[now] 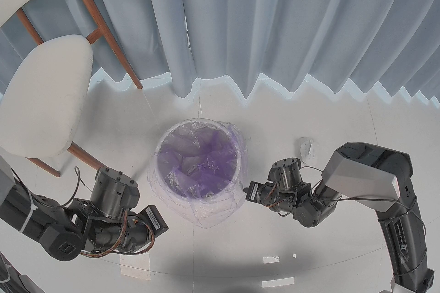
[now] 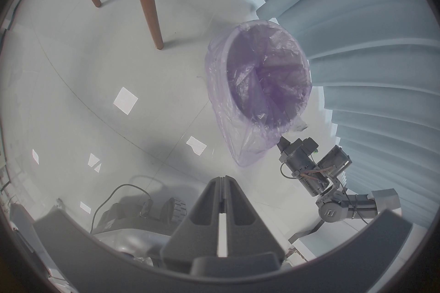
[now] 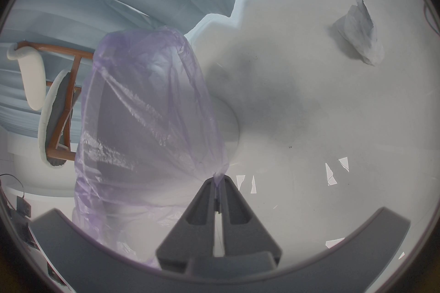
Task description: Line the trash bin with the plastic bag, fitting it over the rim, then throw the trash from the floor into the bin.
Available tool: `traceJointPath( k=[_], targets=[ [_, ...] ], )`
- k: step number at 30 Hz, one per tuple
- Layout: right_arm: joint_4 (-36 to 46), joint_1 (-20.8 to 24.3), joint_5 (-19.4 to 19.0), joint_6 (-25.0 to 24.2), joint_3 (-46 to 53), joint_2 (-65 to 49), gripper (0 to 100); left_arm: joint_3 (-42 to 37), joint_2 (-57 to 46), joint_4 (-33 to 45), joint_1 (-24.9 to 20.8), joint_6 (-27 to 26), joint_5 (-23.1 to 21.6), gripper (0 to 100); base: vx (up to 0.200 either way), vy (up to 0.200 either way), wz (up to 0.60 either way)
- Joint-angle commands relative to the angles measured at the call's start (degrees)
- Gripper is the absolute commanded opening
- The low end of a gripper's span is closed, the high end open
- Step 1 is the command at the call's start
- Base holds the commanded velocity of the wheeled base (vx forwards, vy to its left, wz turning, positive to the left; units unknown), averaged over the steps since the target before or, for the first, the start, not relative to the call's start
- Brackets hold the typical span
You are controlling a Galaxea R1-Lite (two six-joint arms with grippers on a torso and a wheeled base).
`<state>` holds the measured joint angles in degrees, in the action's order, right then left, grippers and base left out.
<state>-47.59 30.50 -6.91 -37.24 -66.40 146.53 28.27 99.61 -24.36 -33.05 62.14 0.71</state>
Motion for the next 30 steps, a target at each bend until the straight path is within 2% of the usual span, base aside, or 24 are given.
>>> traceJointPath(
  k=[1,2,3,4,9,10,15,25,26,30],
  targets=[
    [0.31,0.52,-0.03,0.15,-0.39,0.77,0,-0.94,0.23,-1.13,1.76,-0.35,-0.27,0,0.000,0.000,0.00],
    [0.31,0.70,-0.03,0.15,-0.39,0.77,100,-1.38,0.76,-2.36,2.81,-0.61,-0.44,0,0.000,0.000,0.00],
    [0.22,0.79,0.06,0.15,-0.48,0.77,100,-1.64,0.94,-2.80,3.08,-0.70,-0.36,0,0.000,0.000,0.00],
    [-0.31,0.88,0.06,0.06,-0.66,1.04,100,-2.34,1.82,-3.68,3.34,-1.23,-0.36,100,0.000,0.000,0.00],
    [-0.57,0.88,0.14,-0.11,-0.83,1.04,100,-2.25,7.18,-9.39,4.66,-2.90,0.96,100,0.000,0.000,0.00],
    [-0.57,0.88,0.14,-0.11,-0.83,1.04,100,-2.25,10.96,-14.75,5.10,-2.99,1.31,100,0.000,0.000,0.00],
    [-0.57,0.88,1.73,-0.20,-0.83,0.95,100,-0.41,20.01,-24.25,5.10,-3.51,3.34,100,0.000,0.000,0.00],
    [-0.66,0.88,2.87,-0.37,-0.66,0.77,100,1.79,24.32,-25.04,5.45,-3.51,4.21,100,0.000,0.000,0.00],
    [-0.66,0.88,2.87,-0.37,-0.66,0.86,100,1.79,24.23,-25.04,5.54,-3.60,4.48,0,0.000,0.000,0.00],
    [-1.54,0.88,3.04,-0.29,-0.75,0.86,100,1.26,24.40,-25.21,5.80,-3.51,4.39,0,0.000,0.000,0.00]
  ],
)
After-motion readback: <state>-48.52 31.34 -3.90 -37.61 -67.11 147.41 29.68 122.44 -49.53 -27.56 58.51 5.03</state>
